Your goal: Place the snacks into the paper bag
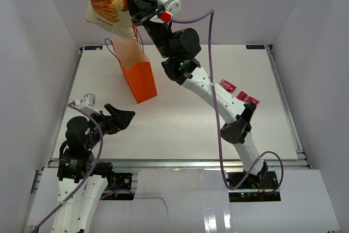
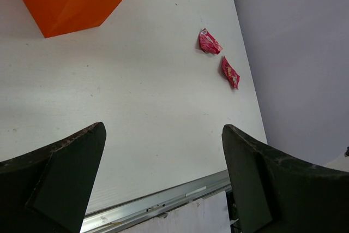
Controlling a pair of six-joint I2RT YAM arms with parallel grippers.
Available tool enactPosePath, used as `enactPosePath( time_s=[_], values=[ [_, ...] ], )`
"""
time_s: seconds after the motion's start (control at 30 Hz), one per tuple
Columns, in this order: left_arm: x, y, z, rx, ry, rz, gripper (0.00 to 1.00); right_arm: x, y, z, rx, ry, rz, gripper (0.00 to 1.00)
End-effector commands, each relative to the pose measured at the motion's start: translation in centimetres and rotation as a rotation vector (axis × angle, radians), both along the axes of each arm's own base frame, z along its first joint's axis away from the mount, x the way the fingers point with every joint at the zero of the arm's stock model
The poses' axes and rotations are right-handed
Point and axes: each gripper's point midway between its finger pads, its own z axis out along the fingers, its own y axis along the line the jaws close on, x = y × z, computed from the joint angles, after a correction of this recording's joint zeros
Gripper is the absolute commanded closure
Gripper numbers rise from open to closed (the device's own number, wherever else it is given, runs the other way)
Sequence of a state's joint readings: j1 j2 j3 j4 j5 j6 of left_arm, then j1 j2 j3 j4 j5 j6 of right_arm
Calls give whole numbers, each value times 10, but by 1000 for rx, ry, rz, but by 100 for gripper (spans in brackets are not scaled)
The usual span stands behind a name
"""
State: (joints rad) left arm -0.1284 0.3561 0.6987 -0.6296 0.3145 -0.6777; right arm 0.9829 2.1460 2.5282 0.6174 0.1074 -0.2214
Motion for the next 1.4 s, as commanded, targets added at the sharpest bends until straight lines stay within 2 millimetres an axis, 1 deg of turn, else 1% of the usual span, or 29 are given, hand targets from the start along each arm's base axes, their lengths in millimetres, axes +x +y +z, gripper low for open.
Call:
enactPosePath(
  time_s=[0.0, 0.07, 0.2, 0.33, 0.37, 0.57, 0.9, 1.37],
  values=[
    [-1, 0, 6, 8, -6, -7, 2, -17, -44, 35, 161, -129, -106, 92],
    [-1, 0, 5, 8, -5, -7, 2, -9, -33, 22, 125, -144, -143, 92],
    [-2, 1, 3, 9, -3, -1, 2, 4, -19, 3, 91, -127, -164, 92],
    [-3, 1, 0, 10, 5, 0, 2, 16, -10, -11, 63, -123, -196, 92],
    [-4, 1, -3, 9, 12, -1, 2, 20, -6, -17, 50, -116, -201, 92],
    [-5, 1, -6, 4, 16, 1, 2, 38, 2, -37, 4, -99, -240, 92],
    [-6, 1, -11, 5, 22, 2, 2, 50, 14, -58, -43, -79, -262, 92],
    [-8, 2, -13, 5, 24, 7, 2, 67, 23, -87, -100, -21, -299, 92]
  ],
)
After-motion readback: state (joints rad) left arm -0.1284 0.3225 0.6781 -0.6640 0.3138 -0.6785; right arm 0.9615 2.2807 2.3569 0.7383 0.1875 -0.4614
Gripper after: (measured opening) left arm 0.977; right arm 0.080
